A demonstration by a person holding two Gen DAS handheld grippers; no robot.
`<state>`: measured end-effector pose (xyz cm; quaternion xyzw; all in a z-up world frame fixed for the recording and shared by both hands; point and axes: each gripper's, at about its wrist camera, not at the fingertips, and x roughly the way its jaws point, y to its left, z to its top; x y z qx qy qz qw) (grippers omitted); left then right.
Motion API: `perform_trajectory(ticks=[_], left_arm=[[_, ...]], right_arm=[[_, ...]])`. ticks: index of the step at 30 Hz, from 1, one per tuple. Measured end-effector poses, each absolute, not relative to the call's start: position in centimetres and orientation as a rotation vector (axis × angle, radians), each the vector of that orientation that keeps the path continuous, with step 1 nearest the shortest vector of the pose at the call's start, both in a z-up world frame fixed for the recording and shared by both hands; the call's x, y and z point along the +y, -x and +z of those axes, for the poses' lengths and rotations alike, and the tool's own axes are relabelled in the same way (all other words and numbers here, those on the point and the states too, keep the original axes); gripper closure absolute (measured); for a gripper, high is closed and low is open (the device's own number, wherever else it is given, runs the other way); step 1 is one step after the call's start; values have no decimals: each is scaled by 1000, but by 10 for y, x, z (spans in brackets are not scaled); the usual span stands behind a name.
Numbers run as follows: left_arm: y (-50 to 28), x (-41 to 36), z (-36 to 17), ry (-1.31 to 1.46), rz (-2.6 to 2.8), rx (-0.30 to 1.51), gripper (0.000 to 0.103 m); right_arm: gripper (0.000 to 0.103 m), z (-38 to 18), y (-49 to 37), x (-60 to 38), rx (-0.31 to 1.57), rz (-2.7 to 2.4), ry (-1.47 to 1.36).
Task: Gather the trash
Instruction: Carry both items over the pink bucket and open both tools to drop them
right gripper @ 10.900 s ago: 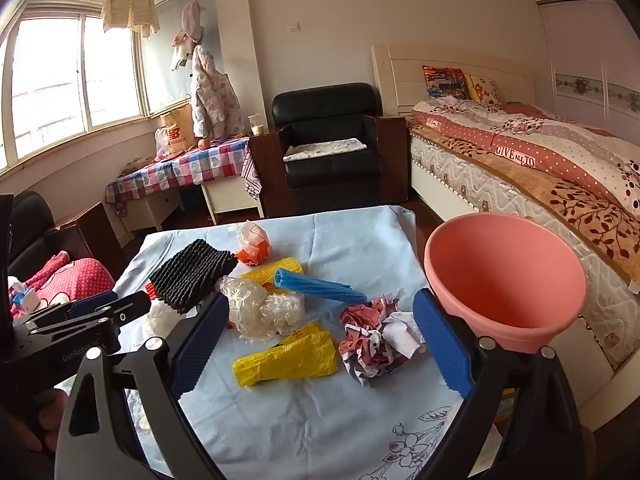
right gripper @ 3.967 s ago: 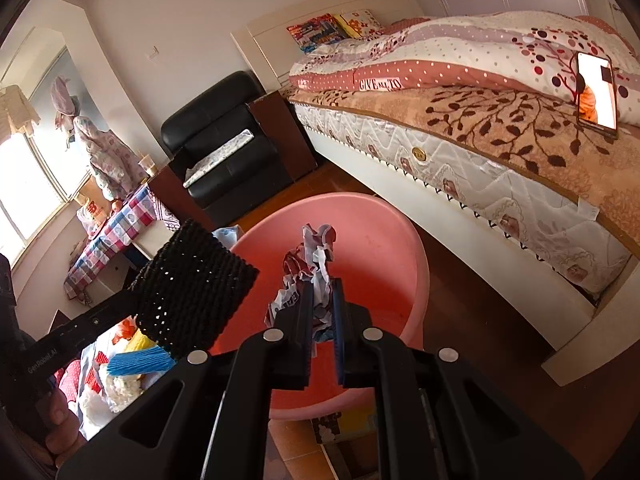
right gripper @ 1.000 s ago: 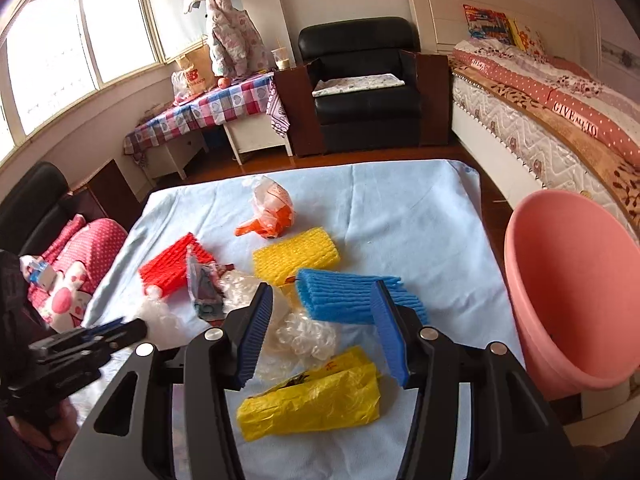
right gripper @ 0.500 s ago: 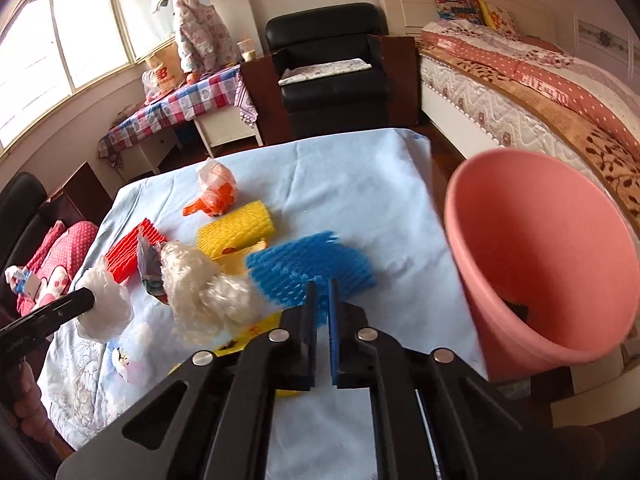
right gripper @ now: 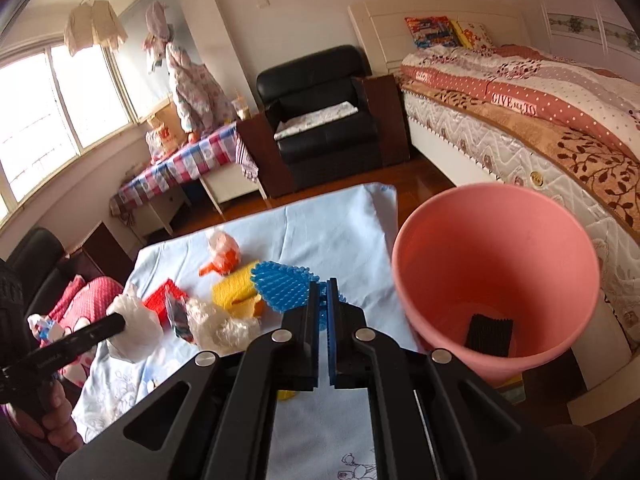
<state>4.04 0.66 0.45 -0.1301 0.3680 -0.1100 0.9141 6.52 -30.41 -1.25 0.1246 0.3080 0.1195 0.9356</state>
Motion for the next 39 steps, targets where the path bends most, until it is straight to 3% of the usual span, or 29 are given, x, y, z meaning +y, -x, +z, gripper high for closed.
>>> perform_trajectory(ticks=[17,26,39], left_arm=[[-89,-128,41,209,-490,729,78],[-113,-211,23,127,-578,779,78],[-138,-261,-8,97,-600,841,78]], right_arm=[[99,-18,-57,-410,576,30,-396],[99,-40,-65,-440,606,-10,-433],[99,-55,-77,-455,632,-22,-451]])
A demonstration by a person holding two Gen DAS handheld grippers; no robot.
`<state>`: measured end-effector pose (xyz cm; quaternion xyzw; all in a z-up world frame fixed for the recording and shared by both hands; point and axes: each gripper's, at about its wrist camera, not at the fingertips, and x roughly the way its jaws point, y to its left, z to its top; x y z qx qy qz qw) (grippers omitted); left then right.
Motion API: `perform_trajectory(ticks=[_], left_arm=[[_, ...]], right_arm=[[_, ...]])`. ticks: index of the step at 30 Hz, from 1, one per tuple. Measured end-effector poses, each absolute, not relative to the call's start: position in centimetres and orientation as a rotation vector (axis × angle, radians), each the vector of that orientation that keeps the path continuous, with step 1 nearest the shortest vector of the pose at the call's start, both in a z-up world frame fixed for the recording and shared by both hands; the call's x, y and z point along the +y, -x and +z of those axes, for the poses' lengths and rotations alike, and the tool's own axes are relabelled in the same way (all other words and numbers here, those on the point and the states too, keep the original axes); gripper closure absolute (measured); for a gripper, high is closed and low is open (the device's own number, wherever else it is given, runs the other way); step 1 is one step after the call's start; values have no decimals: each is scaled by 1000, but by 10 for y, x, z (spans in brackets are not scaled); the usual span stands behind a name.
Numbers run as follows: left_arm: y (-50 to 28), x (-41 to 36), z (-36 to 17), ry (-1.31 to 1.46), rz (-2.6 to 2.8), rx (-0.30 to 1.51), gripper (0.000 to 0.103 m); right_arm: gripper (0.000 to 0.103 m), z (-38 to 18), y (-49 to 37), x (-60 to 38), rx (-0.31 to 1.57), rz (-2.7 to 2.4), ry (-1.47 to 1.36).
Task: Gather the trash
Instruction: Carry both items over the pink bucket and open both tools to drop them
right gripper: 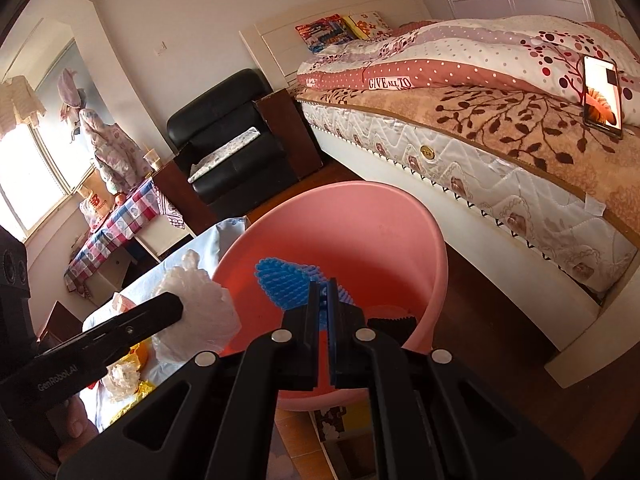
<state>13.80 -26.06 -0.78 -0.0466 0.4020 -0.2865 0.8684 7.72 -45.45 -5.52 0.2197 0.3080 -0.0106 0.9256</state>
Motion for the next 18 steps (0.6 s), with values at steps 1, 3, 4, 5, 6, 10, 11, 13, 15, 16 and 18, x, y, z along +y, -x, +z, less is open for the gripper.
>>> perform_trajectory(ticks=[1,3,4,5,6,10,11,13,15,16,18], left_arm=[[-139,-262,-9,97,-597,845,78],[-142,-265,-13,94,-589,852,78],[-143,-264,-14,95,-586,854,77],[-143,-264,-15,103,-584,857,75],[-144,-263,-15,112,-578,858,73],[-144,-260,-13,124,-567,842,51],[-144,-260,-11,123,-568,836,49],[-142,-259,-8,117,-565,826,48],[-141,-256,-6,120,-561,820,47],[-140,-254,-4,124,-560,815,46],[-139,-250,-1,130,-554,809,46]], right_arm=[[99,-56,-79,-454,635,-20,-448],[99,-58,-82,-454,642,-18,-443],[99,-59,-83,-453,645,-18,-443],[99,-59,-84,-453,647,-16,-443],[99,-60,-84,-452,653,-15,-441],[99,-62,-88,-451,680,-18,-434],[99,-62,-89,-451,684,-19,-436],[99,-63,-90,-452,692,-25,-443],[95,-63,-89,-451,700,-31,-444],[92,-64,-88,-452,703,-35,-445],[77,-62,-86,-451,697,-36,-447]])
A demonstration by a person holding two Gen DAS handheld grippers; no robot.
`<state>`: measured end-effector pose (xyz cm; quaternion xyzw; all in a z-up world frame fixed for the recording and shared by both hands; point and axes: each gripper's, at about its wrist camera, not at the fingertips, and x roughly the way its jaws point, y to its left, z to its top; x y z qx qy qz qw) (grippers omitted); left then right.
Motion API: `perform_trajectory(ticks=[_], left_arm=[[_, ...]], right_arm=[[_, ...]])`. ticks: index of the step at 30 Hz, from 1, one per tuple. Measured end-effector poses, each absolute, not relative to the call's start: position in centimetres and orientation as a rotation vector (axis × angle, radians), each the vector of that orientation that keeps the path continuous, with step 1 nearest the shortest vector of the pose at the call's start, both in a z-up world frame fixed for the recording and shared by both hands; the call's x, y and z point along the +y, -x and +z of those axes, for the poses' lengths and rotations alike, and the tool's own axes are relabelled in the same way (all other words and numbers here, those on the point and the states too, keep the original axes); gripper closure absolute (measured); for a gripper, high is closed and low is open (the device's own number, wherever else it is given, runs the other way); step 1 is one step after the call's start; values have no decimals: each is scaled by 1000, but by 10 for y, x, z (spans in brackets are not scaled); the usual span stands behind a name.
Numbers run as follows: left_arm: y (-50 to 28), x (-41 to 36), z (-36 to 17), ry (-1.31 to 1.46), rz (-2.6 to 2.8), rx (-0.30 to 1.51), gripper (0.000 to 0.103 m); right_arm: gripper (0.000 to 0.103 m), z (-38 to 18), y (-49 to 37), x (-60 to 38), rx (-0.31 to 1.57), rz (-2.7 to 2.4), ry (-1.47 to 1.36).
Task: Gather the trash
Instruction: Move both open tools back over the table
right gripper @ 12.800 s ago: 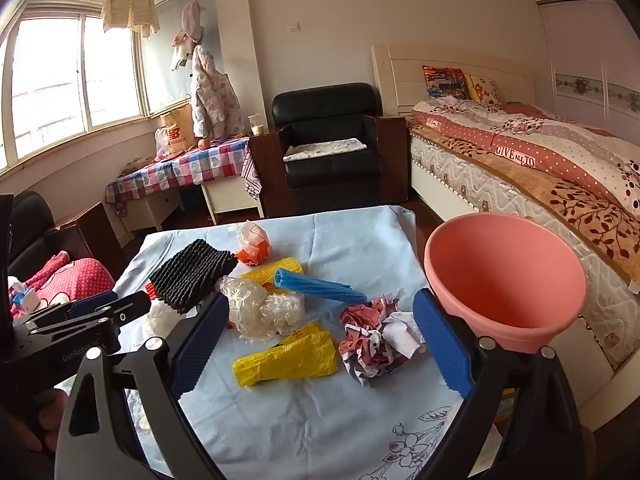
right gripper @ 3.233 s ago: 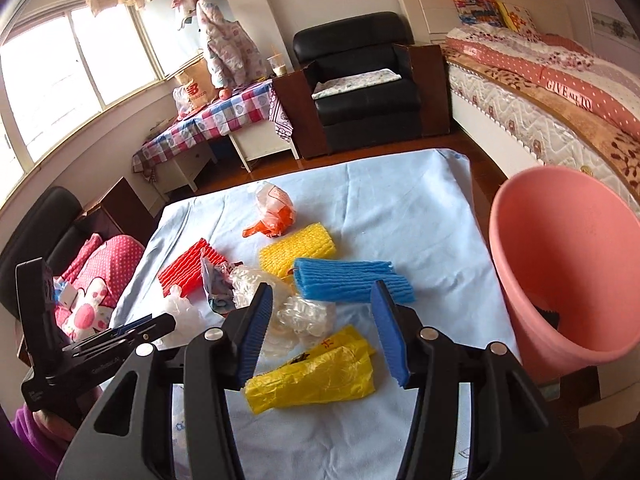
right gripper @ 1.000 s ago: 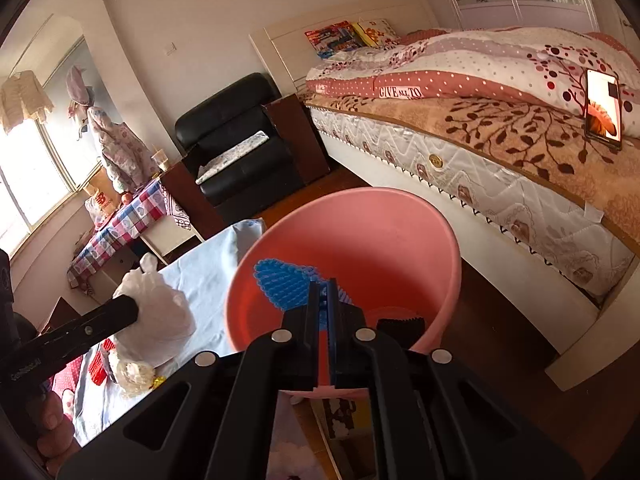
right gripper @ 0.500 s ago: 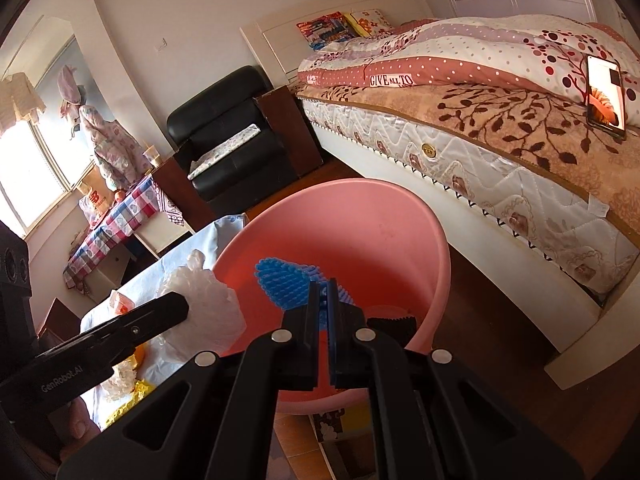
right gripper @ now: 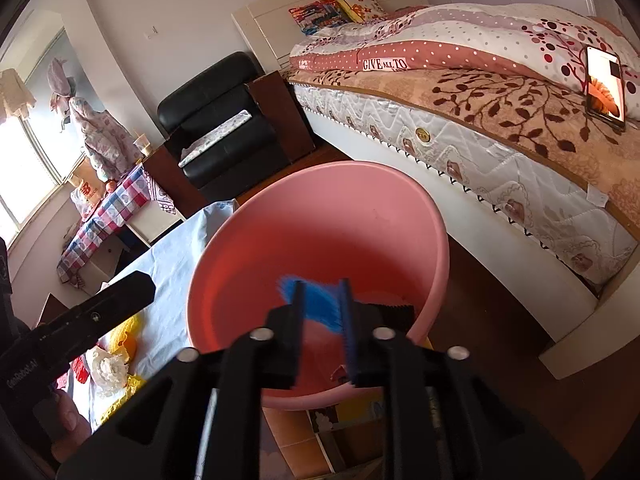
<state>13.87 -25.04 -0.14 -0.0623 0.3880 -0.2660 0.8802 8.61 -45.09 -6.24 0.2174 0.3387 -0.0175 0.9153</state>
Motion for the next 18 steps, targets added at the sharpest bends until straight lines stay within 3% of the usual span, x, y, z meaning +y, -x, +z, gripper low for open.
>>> perform_trajectory(ticks=[3,18], left_arm=[[-137,-243,3,140,-543,800,46],[-129,-175,26,208,-456,735,46]], right_arm=[[72,-59,-84,-450,692,-36,-449],[72,-32,-68,-439,631,-70,-393]])
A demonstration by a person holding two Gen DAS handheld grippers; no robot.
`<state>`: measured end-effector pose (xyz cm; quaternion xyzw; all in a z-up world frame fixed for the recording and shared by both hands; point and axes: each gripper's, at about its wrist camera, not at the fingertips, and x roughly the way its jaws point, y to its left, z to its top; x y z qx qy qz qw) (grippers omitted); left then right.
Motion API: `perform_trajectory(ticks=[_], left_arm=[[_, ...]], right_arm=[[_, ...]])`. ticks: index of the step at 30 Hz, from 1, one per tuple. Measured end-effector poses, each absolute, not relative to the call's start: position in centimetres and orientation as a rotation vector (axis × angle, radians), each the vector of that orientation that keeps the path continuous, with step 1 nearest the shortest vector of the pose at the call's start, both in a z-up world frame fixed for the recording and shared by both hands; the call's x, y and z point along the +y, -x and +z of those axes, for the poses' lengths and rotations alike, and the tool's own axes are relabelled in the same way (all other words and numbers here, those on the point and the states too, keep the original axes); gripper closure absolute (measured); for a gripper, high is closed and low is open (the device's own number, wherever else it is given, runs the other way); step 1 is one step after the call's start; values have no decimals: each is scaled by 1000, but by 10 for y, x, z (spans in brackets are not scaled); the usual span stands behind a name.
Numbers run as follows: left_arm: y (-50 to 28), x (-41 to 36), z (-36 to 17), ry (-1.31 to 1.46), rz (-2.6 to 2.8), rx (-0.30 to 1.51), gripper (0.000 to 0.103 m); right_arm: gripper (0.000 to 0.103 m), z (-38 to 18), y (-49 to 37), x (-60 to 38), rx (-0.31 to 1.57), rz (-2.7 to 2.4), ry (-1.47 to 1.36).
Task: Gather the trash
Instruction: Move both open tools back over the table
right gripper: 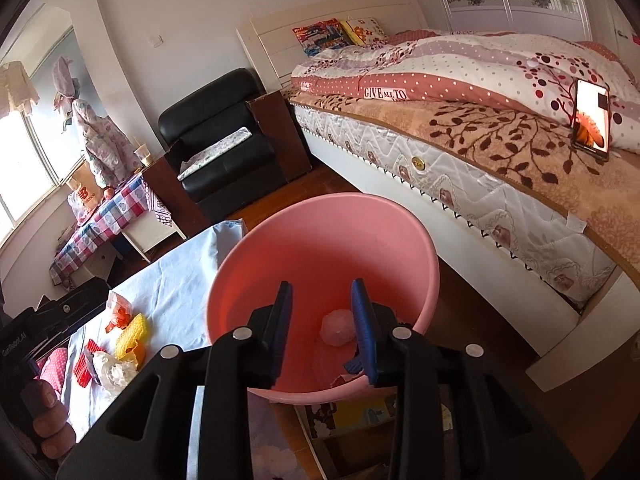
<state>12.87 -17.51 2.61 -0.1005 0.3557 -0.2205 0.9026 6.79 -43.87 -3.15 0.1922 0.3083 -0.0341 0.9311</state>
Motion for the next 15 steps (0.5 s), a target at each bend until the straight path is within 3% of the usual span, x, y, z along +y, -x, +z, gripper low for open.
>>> perform_trajectory(ticks=[15], left_arm=[[-90,-46,43,221,-213,644,46]], right_arm=[[72,-27,-66,-359,681,134,-316]])
